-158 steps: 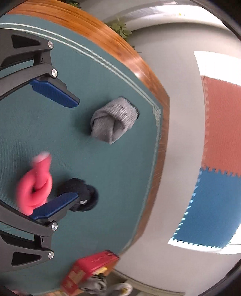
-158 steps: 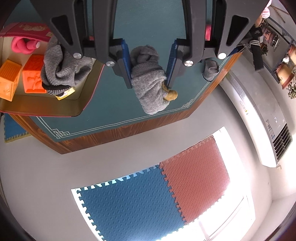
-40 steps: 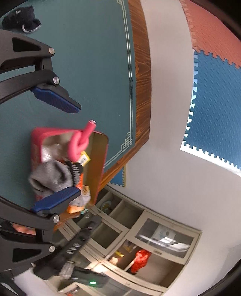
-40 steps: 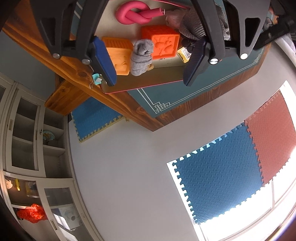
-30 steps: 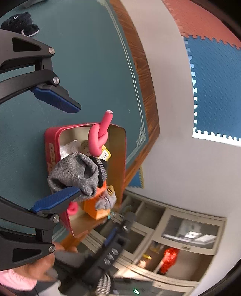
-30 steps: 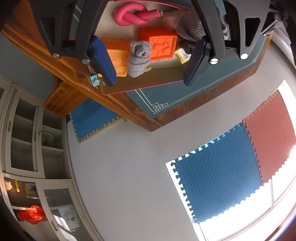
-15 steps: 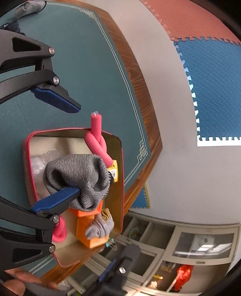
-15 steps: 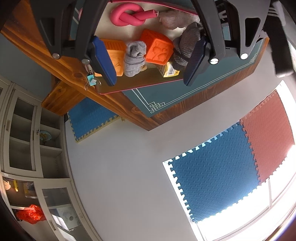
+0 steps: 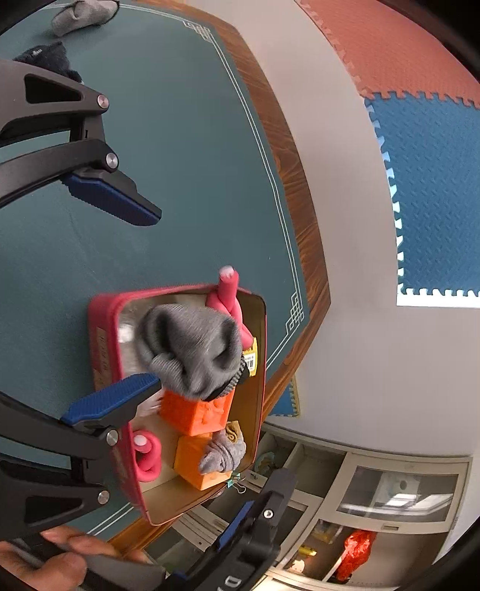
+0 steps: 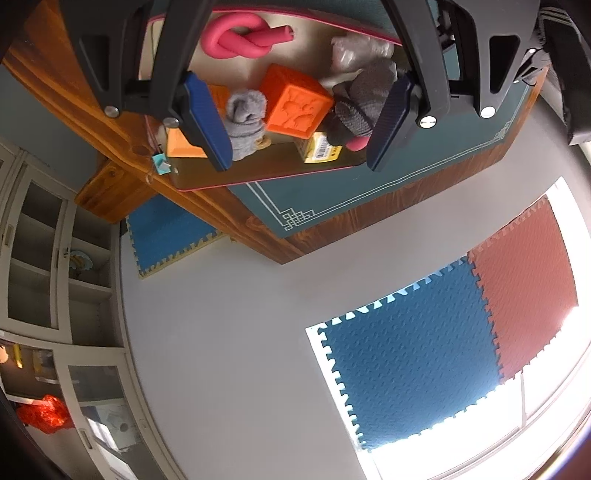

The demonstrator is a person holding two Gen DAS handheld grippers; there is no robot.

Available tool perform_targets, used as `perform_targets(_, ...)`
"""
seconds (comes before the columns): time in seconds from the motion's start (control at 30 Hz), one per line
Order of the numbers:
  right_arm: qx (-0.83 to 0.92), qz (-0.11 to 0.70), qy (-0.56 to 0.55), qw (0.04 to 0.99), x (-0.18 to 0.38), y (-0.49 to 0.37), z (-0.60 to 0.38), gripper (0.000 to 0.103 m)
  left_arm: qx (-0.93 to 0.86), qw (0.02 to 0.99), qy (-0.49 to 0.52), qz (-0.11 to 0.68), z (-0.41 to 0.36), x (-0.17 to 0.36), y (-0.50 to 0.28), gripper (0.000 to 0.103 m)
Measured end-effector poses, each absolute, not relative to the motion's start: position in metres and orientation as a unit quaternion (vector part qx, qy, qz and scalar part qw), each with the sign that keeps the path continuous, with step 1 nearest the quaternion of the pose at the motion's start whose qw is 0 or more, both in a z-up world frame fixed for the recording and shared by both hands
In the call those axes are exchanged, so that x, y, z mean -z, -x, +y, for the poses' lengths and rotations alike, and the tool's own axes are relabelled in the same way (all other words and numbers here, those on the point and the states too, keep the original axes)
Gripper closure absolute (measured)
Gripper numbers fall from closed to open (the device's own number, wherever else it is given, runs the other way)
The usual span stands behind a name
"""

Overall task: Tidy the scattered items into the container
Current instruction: 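Carry the sock and pink rope into the red tin and open both tools, then move the left tool over the grey sock while the right tool approaches the black knit ball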

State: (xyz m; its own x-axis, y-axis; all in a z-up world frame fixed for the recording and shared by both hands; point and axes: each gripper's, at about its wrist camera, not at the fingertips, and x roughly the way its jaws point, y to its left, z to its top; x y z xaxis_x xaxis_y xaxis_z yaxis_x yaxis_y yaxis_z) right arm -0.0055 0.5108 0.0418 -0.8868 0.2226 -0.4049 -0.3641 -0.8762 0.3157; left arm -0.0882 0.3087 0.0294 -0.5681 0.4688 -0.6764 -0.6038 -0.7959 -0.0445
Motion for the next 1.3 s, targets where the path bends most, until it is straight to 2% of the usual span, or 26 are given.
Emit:
perform_targets(0.37,-0.968,0.139,0.184,0.096,-0.039,0.013,0.458,0.024,-0.902,0.264,0.338,0.053,0.231,-0.045,0.084,0.019)
perform_targets(0.63,-0.976,0.088,0.193,0.047,-0.031,0.017,0.409,0.024,-0.922,0.192,0.336,-0.004,0.143,-0.048,0.087,0.019)
perform_targets(0.9,-0.968,0.079,0.237,-0.035,-0.019,0.028,0.363,0.023,-0.929,0.114,0.347,-0.063,0.063,-0.038,0.097,0.019)
perform_targets(1.3,-0.940,0.061,0.303,-0.142,-0.003,0.050,0.287,0.022,-0.934,0.055,0.344,-0.078,-0.008,-0.035,0.112,0.018)
